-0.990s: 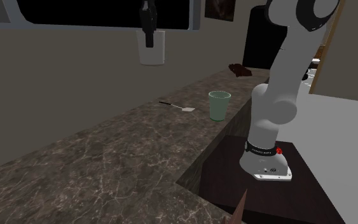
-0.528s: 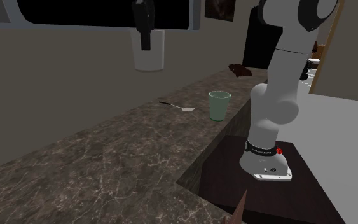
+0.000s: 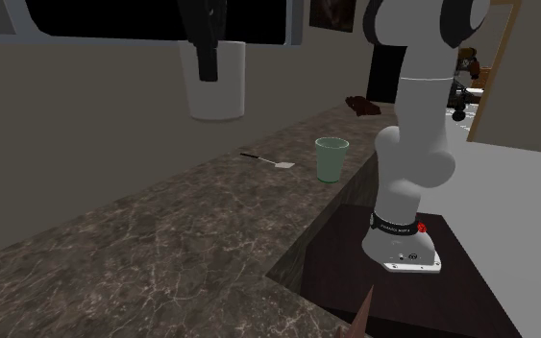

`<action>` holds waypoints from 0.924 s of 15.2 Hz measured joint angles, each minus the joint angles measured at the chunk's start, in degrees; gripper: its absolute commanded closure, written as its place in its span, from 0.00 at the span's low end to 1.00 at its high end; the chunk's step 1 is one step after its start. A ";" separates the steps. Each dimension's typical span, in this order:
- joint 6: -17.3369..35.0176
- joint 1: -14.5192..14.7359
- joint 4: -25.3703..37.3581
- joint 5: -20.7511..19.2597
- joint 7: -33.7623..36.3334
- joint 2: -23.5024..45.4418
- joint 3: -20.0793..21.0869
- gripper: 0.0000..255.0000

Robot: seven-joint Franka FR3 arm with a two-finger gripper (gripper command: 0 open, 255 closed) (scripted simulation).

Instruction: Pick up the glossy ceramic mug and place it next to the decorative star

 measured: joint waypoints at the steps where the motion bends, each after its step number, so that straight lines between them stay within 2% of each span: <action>1: -0.09 0.79 0.81 -0.62 1.29 0.98 0.65 1.00; 4: -3.21 6.24 9.50 -5.38 7.61 8.33 3.83 1.00; 5: -2.96 6.76 9.58 -5.77 8.33 8.90 4.01 1.00; 14: 5.95 4.49 -2.93 -2.69 8.14 4.46 3.52 1.00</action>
